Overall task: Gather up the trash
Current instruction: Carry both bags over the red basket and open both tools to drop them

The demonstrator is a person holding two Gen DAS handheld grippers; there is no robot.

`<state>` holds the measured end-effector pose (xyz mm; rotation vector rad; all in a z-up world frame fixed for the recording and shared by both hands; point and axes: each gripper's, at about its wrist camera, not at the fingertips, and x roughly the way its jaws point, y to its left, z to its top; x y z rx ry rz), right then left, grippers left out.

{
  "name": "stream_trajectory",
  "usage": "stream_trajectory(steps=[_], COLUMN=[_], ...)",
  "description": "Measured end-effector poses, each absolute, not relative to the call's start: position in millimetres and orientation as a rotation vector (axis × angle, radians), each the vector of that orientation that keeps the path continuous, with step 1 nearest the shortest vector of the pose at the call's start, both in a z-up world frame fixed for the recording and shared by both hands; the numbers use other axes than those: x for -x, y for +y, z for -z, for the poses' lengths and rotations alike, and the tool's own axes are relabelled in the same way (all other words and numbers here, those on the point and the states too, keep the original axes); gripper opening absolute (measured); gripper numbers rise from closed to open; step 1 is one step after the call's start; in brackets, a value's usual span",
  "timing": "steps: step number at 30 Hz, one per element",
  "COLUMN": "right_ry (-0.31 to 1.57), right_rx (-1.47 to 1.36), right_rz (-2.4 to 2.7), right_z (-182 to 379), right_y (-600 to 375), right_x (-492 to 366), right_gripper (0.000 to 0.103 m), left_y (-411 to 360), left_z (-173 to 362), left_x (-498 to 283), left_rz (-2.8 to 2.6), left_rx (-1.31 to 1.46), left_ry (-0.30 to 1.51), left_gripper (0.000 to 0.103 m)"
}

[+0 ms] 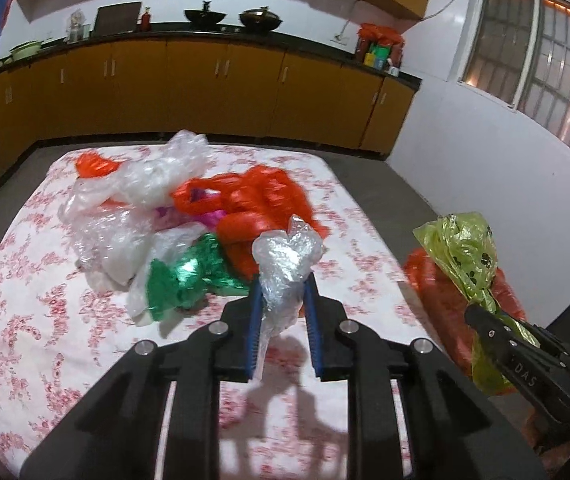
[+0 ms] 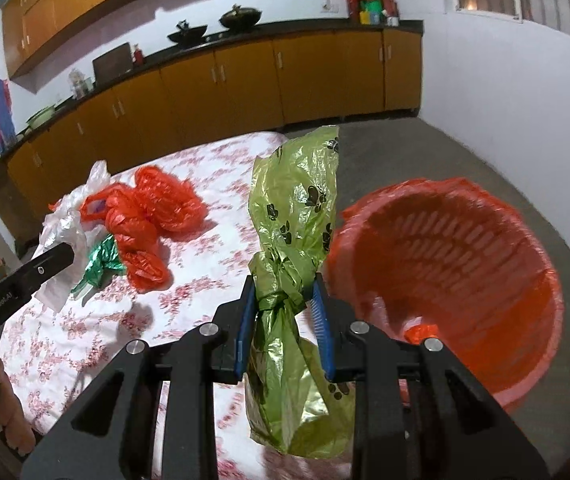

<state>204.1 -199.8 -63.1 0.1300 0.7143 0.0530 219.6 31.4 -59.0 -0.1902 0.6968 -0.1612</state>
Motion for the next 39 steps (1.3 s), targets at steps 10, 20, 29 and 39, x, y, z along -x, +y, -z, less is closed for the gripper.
stream_trajectory(steps=[10,20,29,39], right_ry=[0.641,0.625,0.619,0.613], right_rx=[-0.151,-0.213,-0.258,-0.294], right_rz=[0.065,0.171,0.229,0.240], right_z=[44,44,48,54], right_y=[-244,-290,-323,-351], right_x=[-176,-161,-161,-171], right_gripper=[0.028,0.028,0.028,0.028], left_y=[-28,-90,-139,-180], left_z=[46,45,46,63], left_x=[-211,-216,-224,-244], left_rz=[0.307,0.442,0.538,0.605], left_rx=[0.164,0.137,0.104,0.085], left_ry=[0.678,0.686,0.695,0.742], left_gripper=[0.021,0.021,0.021,0.021])
